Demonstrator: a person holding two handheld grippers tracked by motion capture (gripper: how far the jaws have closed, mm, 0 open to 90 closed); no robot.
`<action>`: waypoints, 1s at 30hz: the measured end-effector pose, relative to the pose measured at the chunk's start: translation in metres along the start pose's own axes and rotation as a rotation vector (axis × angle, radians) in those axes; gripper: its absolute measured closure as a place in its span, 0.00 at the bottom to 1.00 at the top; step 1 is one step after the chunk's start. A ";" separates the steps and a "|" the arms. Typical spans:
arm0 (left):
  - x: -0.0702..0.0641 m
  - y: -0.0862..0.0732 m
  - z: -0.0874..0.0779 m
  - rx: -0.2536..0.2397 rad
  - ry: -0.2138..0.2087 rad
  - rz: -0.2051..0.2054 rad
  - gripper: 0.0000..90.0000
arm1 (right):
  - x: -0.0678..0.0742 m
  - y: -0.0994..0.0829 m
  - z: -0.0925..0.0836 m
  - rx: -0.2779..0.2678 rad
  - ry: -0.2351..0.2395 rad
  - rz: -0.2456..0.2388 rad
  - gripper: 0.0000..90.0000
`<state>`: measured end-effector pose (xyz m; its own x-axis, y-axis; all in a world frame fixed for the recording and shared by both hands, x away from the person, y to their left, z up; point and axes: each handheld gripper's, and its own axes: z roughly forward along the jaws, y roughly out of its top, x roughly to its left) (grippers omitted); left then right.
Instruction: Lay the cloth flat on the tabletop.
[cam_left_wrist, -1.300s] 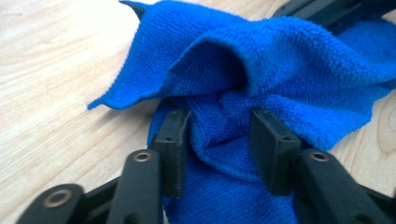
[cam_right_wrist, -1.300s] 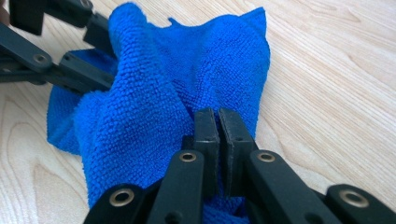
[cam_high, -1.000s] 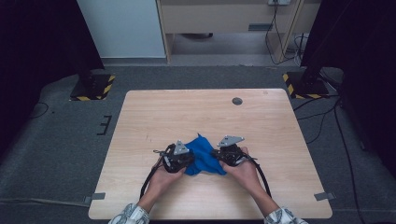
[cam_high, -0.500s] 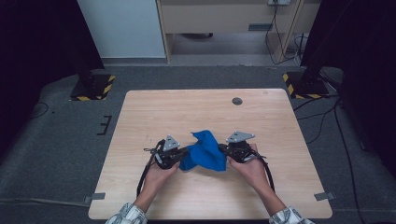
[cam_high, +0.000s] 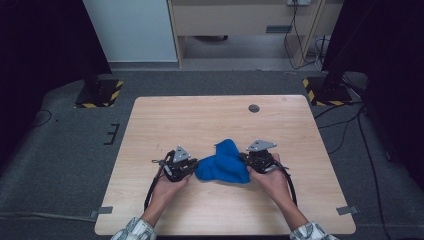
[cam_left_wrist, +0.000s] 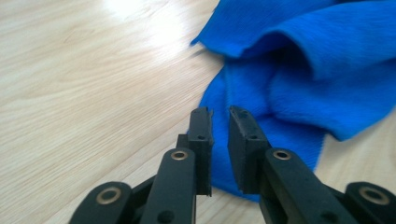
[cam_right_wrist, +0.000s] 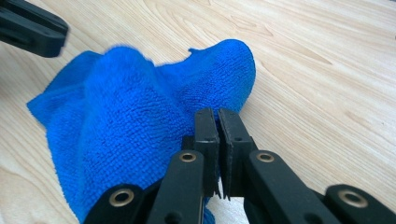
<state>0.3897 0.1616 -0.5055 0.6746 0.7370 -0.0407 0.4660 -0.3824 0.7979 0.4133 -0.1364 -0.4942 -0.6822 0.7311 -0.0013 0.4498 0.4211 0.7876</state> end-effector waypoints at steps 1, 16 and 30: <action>-0.002 0.001 -0.001 -0.006 -0.011 0.001 0.87 | -0.001 -0.001 0.000 0.003 -0.001 -0.001 0.97; -0.036 0.003 0.026 0.006 -0.097 0.053 0.59 | 0.001 0.000 0.002 -0.002 0.013 -0.003 0.97; -0.037 0.001 0.039 0.082 -0.120 0.068 0.92 | 0.004 0.000 0.003 0.000 0.016 -0.015 0.96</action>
<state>0.3876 0.1117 -0.5264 0.7678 0.6375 -0.0635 0.4583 -0.4773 0.7497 0.4121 -0.1318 -0.4958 -0.6980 0.7161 -0.0033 0.4393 0.4318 0.7878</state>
